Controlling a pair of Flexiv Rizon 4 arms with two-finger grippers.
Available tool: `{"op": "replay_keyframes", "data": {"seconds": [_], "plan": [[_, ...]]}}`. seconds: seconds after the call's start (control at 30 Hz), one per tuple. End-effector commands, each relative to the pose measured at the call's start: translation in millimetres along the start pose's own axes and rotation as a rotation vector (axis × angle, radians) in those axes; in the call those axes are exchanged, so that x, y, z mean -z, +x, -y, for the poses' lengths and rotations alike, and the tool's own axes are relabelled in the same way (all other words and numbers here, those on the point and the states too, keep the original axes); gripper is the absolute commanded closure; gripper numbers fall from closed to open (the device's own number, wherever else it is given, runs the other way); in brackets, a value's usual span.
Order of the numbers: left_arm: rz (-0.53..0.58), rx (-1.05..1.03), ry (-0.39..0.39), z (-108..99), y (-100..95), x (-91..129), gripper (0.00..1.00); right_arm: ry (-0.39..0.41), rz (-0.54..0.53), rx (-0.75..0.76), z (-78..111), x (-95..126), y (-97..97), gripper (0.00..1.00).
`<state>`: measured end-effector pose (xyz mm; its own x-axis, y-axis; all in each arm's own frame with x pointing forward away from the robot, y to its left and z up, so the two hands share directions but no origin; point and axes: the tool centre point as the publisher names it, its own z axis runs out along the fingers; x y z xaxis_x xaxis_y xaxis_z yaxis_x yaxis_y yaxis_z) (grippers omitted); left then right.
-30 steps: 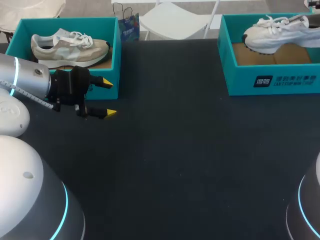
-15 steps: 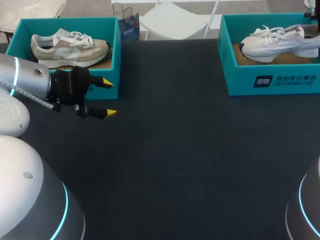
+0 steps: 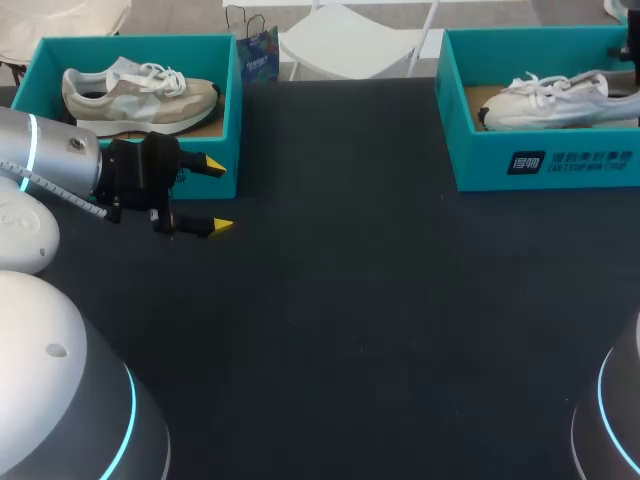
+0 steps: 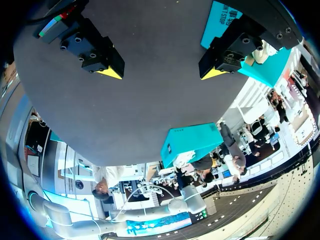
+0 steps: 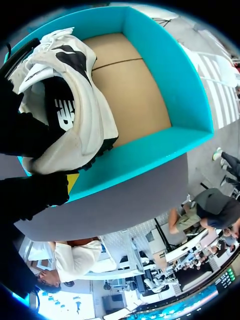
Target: Take the shoe out of the shoebox, open the shoe tongue, remove and reinsert the insole, then place the shoe into the shoebox
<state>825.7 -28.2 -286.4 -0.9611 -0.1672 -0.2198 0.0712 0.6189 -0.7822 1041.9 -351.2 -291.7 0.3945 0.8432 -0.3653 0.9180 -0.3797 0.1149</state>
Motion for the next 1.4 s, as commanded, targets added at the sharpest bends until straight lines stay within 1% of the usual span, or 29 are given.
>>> {"op": "replay_keyframes", "data": {"seconds": [0.03,0.13,0.27,0.33,0.4,0.6,0.63,0.93,0.97,1.03,1.07,1.13,1.2,1.27,1.4], "plan": [[-0.001,-0.001,-0.003,0.4,0.2,-0.1,0.0,0.002,0.006,-0.007,8.8,-8.9,0.7,1.0],[-0.001,-0.001,-0.003,0.4,0.2,-0.1,0.0,0.023,0.013,-0.007,15.1,-19.4,1.5,1.0],[-0.001,-0.001,-0.003,0.4,0.2,-0.1,0.0,0.032,0.026,0.007,20.2,-26.9,2.6,1.0],[-0.001,-0.001,-0.003,0.4,0.2,-0.1,0.0,0.044,0.03,0.011,26.3,-34.2,4.1,1.0],[-0.001,-0.001,-0.003,0.4,0.2,-0.1,0.0,0.057,0.031,0.012,27.8,-38.2,4.2,1.0],[-0.001,-0.001,-0.003,0.4,0.2,-0.1,0.0,0.08,0.034,0.01,29.9,-50.0,8.4,1.0],[-0.001,-0.001,-0.003,0.4,0.2,-0.1,0.0,0.094,0.036,0.011,30.9,-54.4,9.4,1.0],[-0.001,-0.001,-0.003,0.4,0.2,-0.1,0.0,0.091,0.048,0.005,28.6,-60.9,10.9,1.0],[-0.001,-0.001,-0.003,0.4,0.2,-0.1,0.0,0.087,0.048,0.0,27.5,-58.1,10.9,0.97],[-0.001,-0.001,-0.003,0.4,0.2,-0.1,0.0,0.087,0.047,0.0,27.0,-57.1,10.7,0.97],[-0.001,-0.001,-0.003,0.4,0.2,-0.1,0.0,0.086,0.035,-0.002,25.8,-57.9,9.5,0.92],[-0.001,-0.001,-0.003,0.4,0.2,-0.1,0.0,0.076,0.031,-0.004,25.0,-59.4,9.2,0.86],[-0.001,-0.001,-0.003,0.4,0.2,-0.1,0.0,0.074,0.017,-0.008,24.0,-61.6,9.9,0.83],[-0.001,-0.001,-0.003,0.4,0.2,-0.1,0.0,0.066,0.013,-0.009,23.9,-63.1,11.0,0.82],[-0.001,-0.001,-0.003,0.4,0.2,-0.1,0.0,0.062,0.015,-0.006,25.6,-67.7,14.7,0.86]]}}
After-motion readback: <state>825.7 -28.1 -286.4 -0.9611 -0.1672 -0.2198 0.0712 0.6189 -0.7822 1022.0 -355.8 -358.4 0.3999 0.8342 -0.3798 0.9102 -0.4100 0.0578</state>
